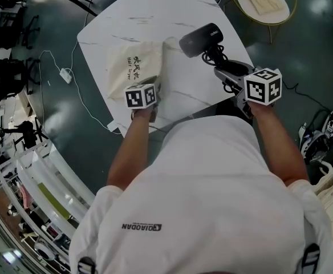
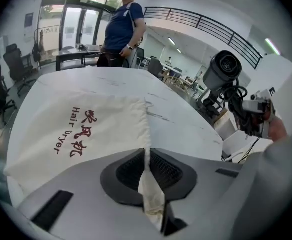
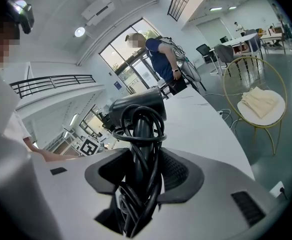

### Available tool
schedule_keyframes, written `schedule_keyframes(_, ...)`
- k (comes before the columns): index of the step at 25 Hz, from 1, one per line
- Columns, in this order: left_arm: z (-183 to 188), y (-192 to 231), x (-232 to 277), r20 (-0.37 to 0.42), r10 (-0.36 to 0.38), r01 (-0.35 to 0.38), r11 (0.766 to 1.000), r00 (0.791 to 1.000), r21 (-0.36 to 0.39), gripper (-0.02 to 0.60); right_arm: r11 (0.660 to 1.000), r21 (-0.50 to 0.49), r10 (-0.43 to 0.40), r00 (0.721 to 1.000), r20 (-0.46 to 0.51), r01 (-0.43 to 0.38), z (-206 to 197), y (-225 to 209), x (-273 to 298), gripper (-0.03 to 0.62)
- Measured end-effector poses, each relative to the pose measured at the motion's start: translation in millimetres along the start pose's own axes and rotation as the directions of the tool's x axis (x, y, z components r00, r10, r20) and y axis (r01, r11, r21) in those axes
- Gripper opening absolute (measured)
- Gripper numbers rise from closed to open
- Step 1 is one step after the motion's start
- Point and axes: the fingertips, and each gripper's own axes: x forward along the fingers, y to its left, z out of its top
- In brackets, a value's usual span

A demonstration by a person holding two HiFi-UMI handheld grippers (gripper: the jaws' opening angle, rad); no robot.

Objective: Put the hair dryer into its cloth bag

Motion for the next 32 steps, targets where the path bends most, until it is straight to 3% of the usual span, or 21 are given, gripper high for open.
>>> schedule_keyframes(10,19.0,2.0,-24.6,0.088,0.009,-0.01,1.0,0.996,0.017,0.054,0.998,-0.046,0.033,0.998,-0.061,-0.036,0.5,14.1,29.8,0.212)
schedule_keyframes(18,32.4,13.9,-46.9,0.158,0.055,-0.06,0.998,0.986,0.024,0.054,0.991,-0.092,0.086,0.984,-0.157,-0.101,-7.9,31.6,68.8,0.212)
schedule_keyframes(22,38.4,16.8,-53.8,0.184,0.068,-0.075,0.997,0.981,0.032,0.054,0.985,-0.106,0.112,0.966,-0.234,-0.14,-23.2,34.8,86.2,0.212)
schedule_keyframes(32,40.1,30.9,-82.6,0.258,0.098,-0.105,0.994,0.961,0.013,0.054,0.966,-0.164,0.109,0.889,-0.445,-0.2,-80.0,32.8,121.3,0.212)
